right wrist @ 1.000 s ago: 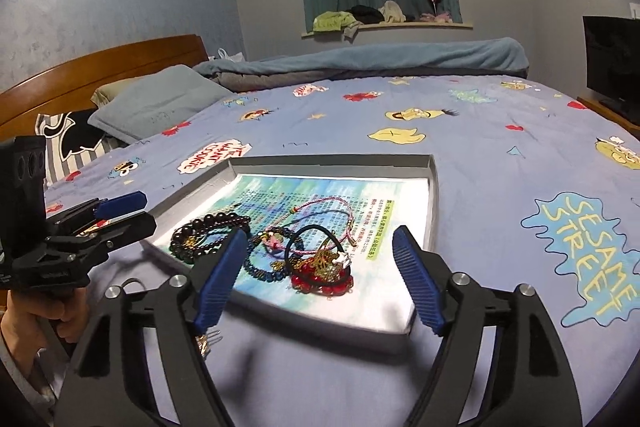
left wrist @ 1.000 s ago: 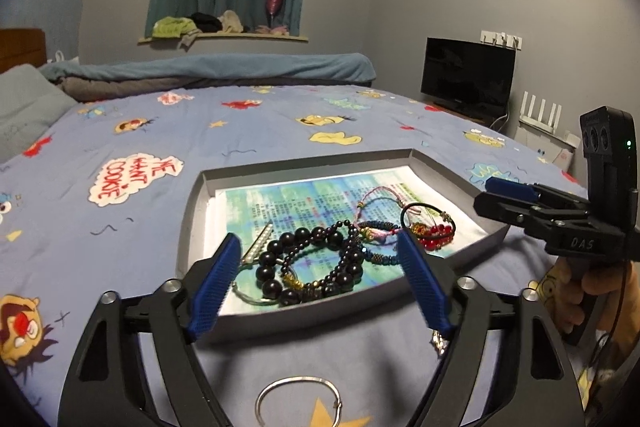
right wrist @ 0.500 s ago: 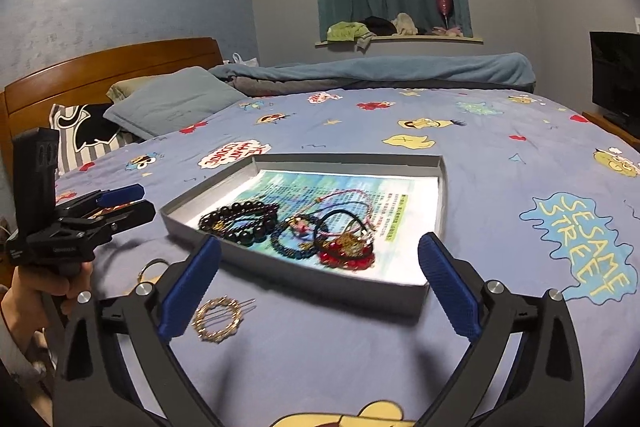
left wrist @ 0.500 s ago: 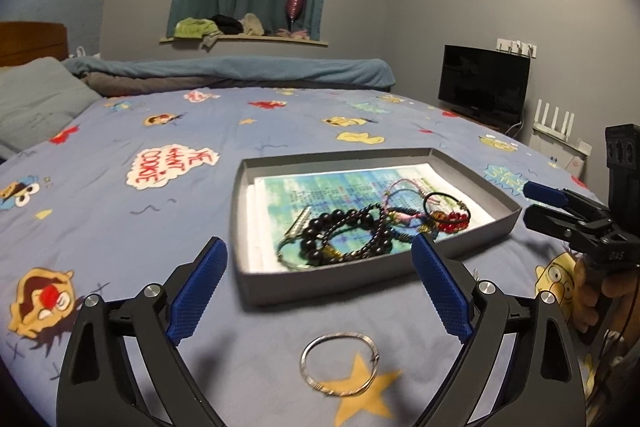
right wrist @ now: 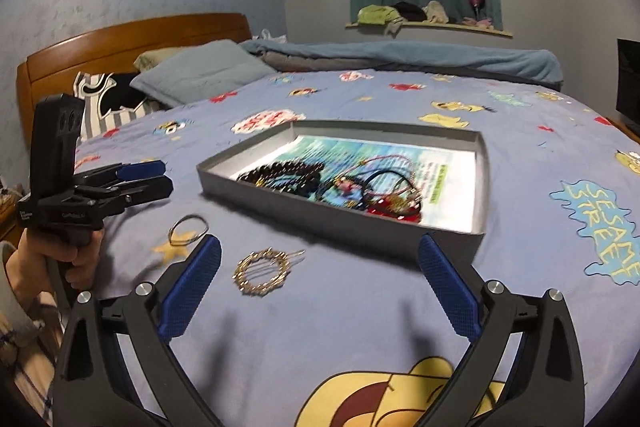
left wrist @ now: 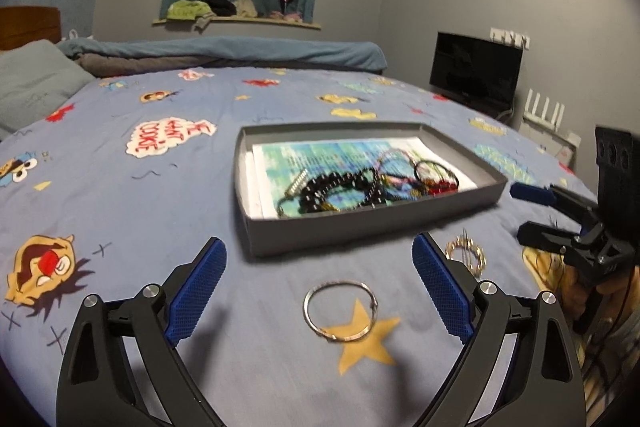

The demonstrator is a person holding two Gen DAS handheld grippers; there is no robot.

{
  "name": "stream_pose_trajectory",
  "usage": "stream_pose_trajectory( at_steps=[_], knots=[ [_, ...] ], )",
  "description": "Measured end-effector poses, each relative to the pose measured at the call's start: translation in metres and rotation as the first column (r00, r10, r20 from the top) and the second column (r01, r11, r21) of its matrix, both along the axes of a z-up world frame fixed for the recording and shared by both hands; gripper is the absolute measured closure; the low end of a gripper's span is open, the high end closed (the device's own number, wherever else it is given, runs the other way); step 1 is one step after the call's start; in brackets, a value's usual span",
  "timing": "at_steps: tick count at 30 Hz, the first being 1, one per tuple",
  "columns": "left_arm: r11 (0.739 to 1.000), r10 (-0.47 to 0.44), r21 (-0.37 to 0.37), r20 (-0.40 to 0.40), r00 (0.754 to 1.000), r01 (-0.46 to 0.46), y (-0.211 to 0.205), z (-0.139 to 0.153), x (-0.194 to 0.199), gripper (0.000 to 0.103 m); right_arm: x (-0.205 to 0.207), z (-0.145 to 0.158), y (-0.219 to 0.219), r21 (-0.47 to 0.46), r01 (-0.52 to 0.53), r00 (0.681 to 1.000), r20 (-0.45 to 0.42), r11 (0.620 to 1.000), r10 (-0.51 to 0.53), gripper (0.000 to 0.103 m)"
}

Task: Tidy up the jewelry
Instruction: 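Move both open grippers to the silver bangle and gold brooch, then grasp the silver ring bangle with the left gripper while the right grasps the gold ring brooch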

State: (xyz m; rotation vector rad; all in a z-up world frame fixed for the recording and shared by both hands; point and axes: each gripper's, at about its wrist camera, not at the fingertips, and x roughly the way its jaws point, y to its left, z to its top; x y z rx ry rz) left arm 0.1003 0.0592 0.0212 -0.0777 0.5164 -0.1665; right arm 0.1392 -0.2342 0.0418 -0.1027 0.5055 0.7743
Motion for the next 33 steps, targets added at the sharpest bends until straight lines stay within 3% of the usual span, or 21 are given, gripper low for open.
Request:
stream_pose_trajectory(
  at_steps=[8, 13, 20, 33],
  knots=[
    [0.995, -0.038, 0.094, -0.062, 0.997, 0.044, -0.024, -0.014, -0.006, 0.009, -0.008, -0.001, 0.014, -0.014, -0.032, 0.999, -0.019, 0.999, 0.032, 0.006],
    [0.996, -0.019, 0.085, -0.111, 0.994, 0.029, -0.021, -0.021, 0.0, 0.01, -0.012, -0.005, 0.029, -0.075, -0.043, 0.999, -0.012, 0.996, 0.042, 0.006],
    [0.997, 0.017, 0.081, -0.162, 0.987, -0.004, -0.017, -0.028, 0.008, 0.01, -0.008, -0.012, 0.031, -0.107, -0.025, 0.998, -0.068, 0.994, 0.018, 0.006],
    [0.993, 0.044, 0.118, -0.167, 0.985, -0.024, -0.02, -0.031, 0.011, 0.011, -0.011, -0.021, 0.048, -0.215, -0.026, 0.999, -0.035, 0.976, 0.019, 0.006]
  ],
)
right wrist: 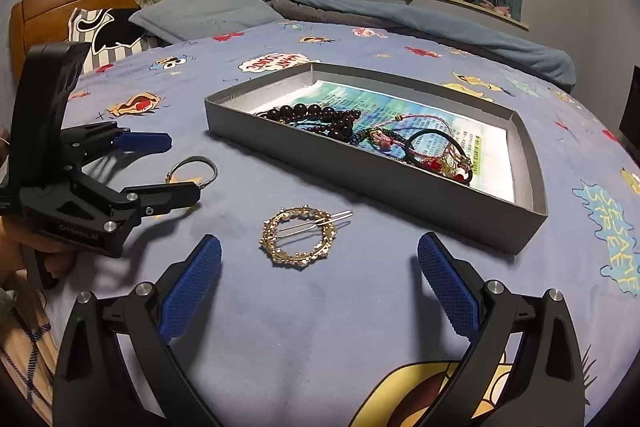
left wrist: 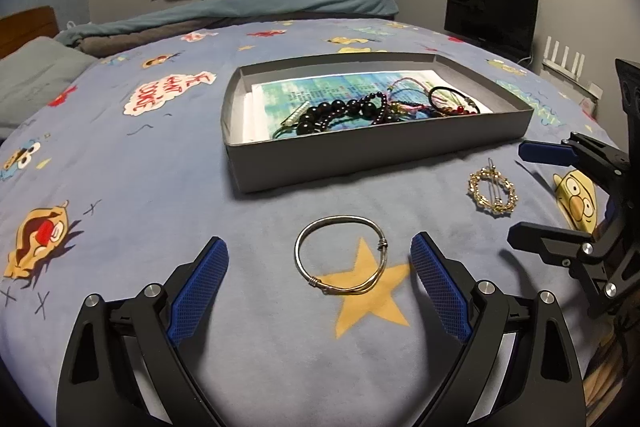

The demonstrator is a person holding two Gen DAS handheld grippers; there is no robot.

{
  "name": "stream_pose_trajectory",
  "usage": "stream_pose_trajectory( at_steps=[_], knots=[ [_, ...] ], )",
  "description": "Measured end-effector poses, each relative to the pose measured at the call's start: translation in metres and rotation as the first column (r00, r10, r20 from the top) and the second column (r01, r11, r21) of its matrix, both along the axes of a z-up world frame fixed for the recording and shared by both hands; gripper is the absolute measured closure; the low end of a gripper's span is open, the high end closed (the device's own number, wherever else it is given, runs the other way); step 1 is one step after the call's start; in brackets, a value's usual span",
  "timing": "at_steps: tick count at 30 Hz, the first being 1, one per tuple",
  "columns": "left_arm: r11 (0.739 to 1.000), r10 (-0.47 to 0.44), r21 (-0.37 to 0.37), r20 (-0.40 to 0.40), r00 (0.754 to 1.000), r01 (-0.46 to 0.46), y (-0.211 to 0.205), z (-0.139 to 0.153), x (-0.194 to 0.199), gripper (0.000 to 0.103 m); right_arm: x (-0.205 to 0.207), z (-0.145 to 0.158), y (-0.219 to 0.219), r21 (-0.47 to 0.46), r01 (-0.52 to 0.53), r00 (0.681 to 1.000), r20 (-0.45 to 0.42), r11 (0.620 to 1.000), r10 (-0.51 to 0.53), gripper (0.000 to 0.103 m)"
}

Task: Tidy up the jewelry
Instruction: 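Grasp the silver ring bangle with the left gripper while the right grasps the gold ring brooch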

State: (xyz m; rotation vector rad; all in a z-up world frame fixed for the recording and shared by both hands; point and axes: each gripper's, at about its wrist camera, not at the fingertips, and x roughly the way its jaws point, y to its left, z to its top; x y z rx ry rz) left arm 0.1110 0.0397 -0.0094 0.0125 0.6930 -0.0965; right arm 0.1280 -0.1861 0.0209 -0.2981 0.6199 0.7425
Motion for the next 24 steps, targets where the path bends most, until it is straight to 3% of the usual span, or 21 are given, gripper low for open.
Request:
stream_pose_trajectory(
  at_steps=[3, 7, 13, 21, 24],
  knots=[
    [1.0, 0.0, 0.012, -0.006, 1.0, 0.0, -0.002, -0.001, 0.001, 0.011, 0.001, 0.0, 0.002, 0.001, -0.011, 1.0, -0.01, 1.0, 0.011, 0.006],
    [1.0, -0.013, 0.025, -0.007, 1.0, 0.013, -0.005, -0.002, 0.001, 0.021, 0.002, -0.002, 0.007, -0.019, -0.017, 1.0, -0.017, 1.0, 0.016, 0.007],
    [0.999, -0.019, 0.026, -0.008, 1.0, 0.019, -0.006, -0.002, 0.0, 0.026, 0.006, -0.004, 0.01, -0.021, -0.007, 0.999, -0.036, 1.0, 0.006, 0.018],
    [0.999, -0.046, 0.022, -0.018, 0.999, 0.046, -0.008, -0.002, -0.002, 0.054, 0.006, -0.006, 0.012, -0.035, -0.016, 0.999, -0.03, 0.999, 0.015, 0.049],
    [0.999, -0.046, 0.025, -0.012, 0.999, 0.047, -0.009, -0.002, -0.003, 0.054, 0.006, -0.006, 0.011, -0.026, -0.02, 0.999, -0.034, 0.999, 0.019, 0.062]
  ],
)
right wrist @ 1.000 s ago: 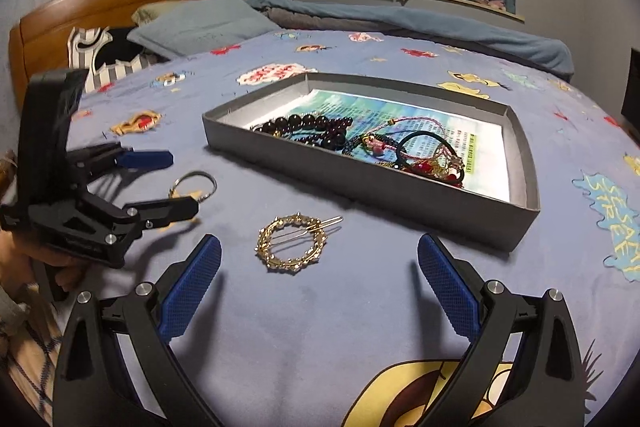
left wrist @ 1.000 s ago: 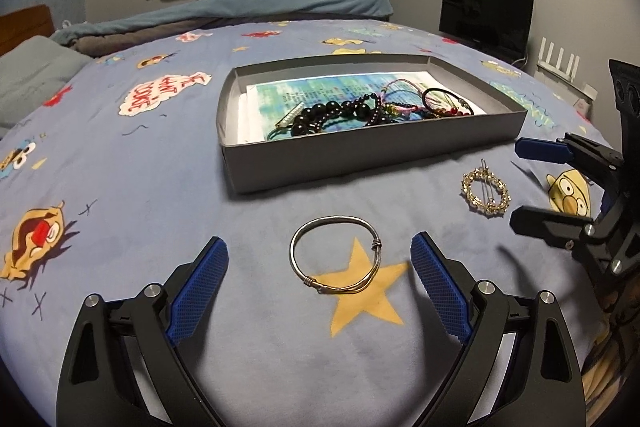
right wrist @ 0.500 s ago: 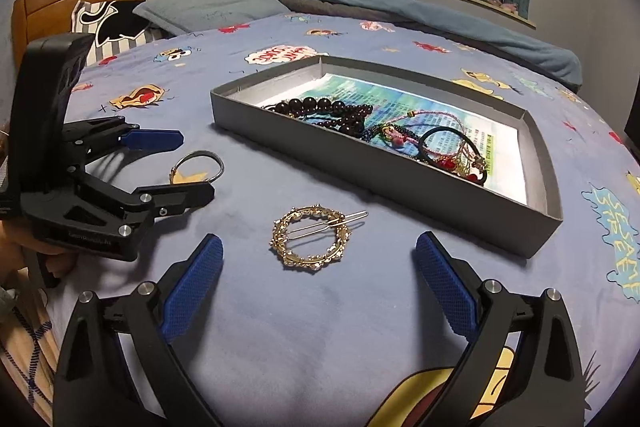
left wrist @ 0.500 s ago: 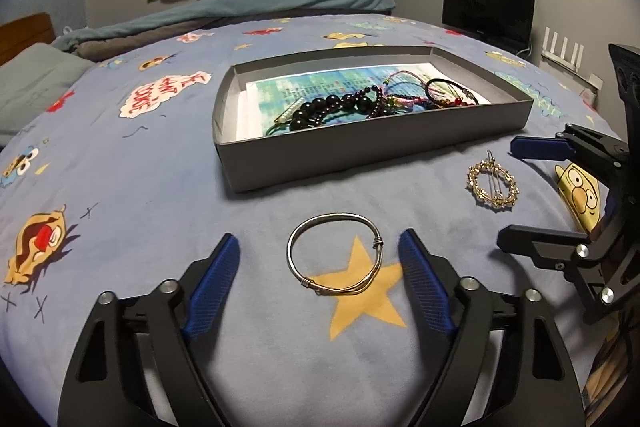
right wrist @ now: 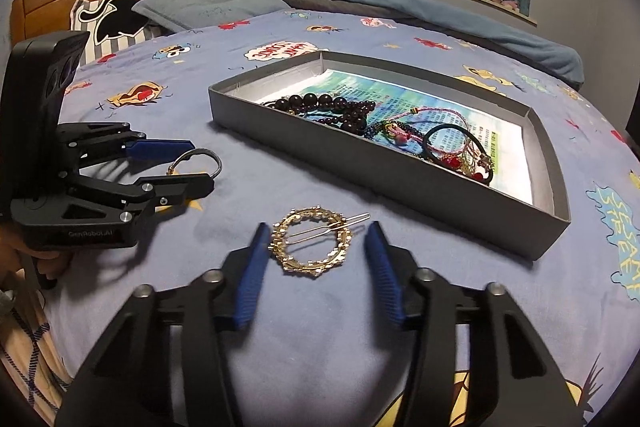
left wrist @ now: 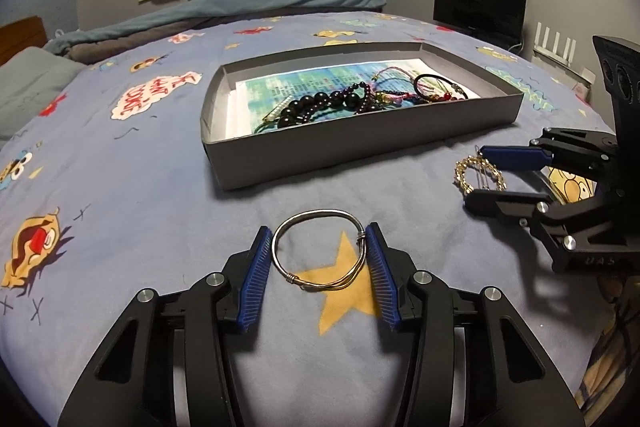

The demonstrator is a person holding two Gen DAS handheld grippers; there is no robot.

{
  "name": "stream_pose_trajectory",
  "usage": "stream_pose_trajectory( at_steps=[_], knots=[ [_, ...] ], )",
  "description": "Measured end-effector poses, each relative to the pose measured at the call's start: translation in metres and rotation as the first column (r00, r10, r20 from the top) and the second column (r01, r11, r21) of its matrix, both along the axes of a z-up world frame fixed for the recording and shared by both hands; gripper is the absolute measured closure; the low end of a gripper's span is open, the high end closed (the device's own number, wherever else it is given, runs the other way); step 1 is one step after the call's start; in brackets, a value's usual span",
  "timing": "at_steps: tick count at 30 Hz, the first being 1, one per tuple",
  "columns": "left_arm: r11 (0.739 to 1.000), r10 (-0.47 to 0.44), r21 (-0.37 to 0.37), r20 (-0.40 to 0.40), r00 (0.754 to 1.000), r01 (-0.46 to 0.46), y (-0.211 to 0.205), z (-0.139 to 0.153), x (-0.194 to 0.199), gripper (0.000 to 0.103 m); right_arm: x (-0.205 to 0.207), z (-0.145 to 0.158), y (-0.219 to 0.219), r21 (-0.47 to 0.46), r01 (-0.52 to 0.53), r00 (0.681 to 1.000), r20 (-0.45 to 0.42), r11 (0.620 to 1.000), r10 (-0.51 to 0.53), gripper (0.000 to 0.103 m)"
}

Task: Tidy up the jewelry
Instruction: 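Grasp the silver ring bangle with the left gripper while the right grasps the gold ring brooch, then carry the bangle and brooch over the gray tray with both grippers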

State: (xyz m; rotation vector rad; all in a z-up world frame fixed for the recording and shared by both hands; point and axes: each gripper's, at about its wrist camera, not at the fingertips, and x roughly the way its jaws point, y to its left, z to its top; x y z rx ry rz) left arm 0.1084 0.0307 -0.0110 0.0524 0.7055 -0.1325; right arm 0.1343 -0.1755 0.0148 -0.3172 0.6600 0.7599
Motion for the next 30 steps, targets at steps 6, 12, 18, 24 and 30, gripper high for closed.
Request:
stream_pose_trajectory(
  at_steps=[6, 12, 18, 24, 30],
  knots=[
    [1.0, 0.002, -0.003, 0.019, 1.0, -0.002, 0.0, 0.003, -0.002, 0.054, -0.003, 0.002, -0.001, 0.01, -0.009, 1.0, 0.012, 1.0, 0.009, 0.062],
    [1.0, 0.009, -0.005, 0.048, 0.999, -0.009, 0.0, 0.01, -0.004, 0.054, -0.011, 0.01, -0.004, 0.041, -0.032, 0.998, 0.055, 0.999, 0.03, 0.062],
    [1.0, 0.009, -0.011, 0.083, 0.996, -0.008, -0.005, 0.018, -0.002, 0.054, -0.012, 0.022, -0.012, 0.091, -0.016, 0.995, 0.099, 0.996, 0.007, 0.062],
    [0.999, 0.019, -0.036, 0.134, 0.991, -0.014, -0.008, 0.028, 0.0, 0.054, -0.004, 0.031, -0.023, 0.132, 0.021, 0.993, 0.112, 0.991, -0.036, 0.062],
    [0.998, 0.026, -0.064, 0.171, 0.985, -0.015, -0.016, 0.037, 0.008, 0.054, 0.008, 0.039, -0.034, 0.175, 0.059, 0.991, 0.111, 0.983, -0.079, 0.062]
  ],
)
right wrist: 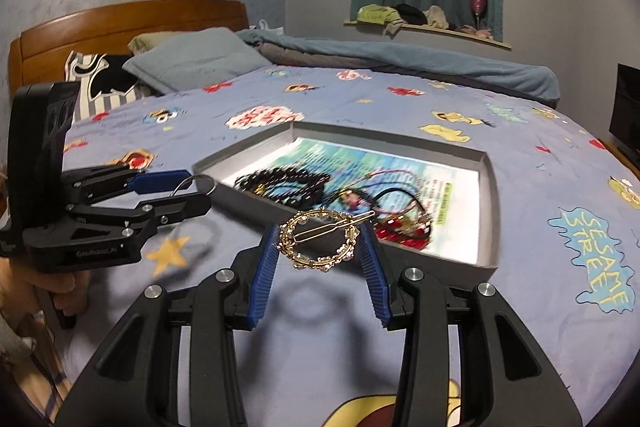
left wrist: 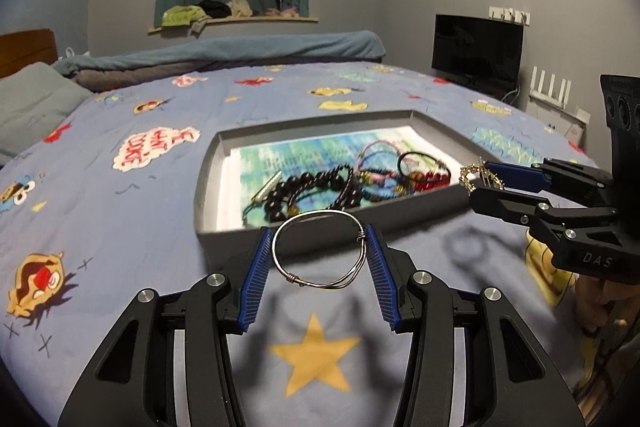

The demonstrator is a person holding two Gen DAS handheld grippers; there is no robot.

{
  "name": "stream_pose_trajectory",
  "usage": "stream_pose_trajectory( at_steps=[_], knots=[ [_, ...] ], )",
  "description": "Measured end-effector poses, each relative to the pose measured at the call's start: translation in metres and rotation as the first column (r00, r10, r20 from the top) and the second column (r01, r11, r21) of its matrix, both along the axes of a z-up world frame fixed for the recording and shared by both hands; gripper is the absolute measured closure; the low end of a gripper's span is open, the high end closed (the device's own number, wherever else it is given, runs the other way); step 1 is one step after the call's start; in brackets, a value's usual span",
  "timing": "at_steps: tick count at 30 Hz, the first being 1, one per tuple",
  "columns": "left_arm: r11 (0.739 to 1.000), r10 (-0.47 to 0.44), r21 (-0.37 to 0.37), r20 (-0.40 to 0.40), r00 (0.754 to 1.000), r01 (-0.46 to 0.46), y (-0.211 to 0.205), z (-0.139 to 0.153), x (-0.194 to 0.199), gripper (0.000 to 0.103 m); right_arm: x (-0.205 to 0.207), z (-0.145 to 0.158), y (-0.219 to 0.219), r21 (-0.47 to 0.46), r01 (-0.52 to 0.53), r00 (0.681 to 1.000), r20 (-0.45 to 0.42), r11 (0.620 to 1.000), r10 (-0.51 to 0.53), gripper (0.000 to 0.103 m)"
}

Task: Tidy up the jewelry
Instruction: 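Carry the bangle and brooch over the gray tray with both grippers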

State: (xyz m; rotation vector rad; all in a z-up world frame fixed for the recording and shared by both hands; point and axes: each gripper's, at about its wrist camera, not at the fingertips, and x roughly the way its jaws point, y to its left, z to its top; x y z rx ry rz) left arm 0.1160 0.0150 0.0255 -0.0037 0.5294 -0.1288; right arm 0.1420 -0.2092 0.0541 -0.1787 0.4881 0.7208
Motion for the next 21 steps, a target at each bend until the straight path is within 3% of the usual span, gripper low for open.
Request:
stream_pose_trajectory(
  at_steps=[13, 21],
  knots=[
    [0.998, 0.031, -0.047, 0.065, 0.997, -0.027, 0.001, 0.016, 0.031, 0.054, 0.044, 0.005, -0.019, 0.083, 0.109, 0.994, -0.033, 0.991, -0.106, 0.062],
    [0.997, 0.039, -0.065, 0.052, 0.998, -0.036, 0.005, 0.014, 0.056, 0.054, 0.07, 0.003, -0.015, 0.081, 0.142, 0.989, -0.045, 0.987, -0.139, 0.062]
  ],
)
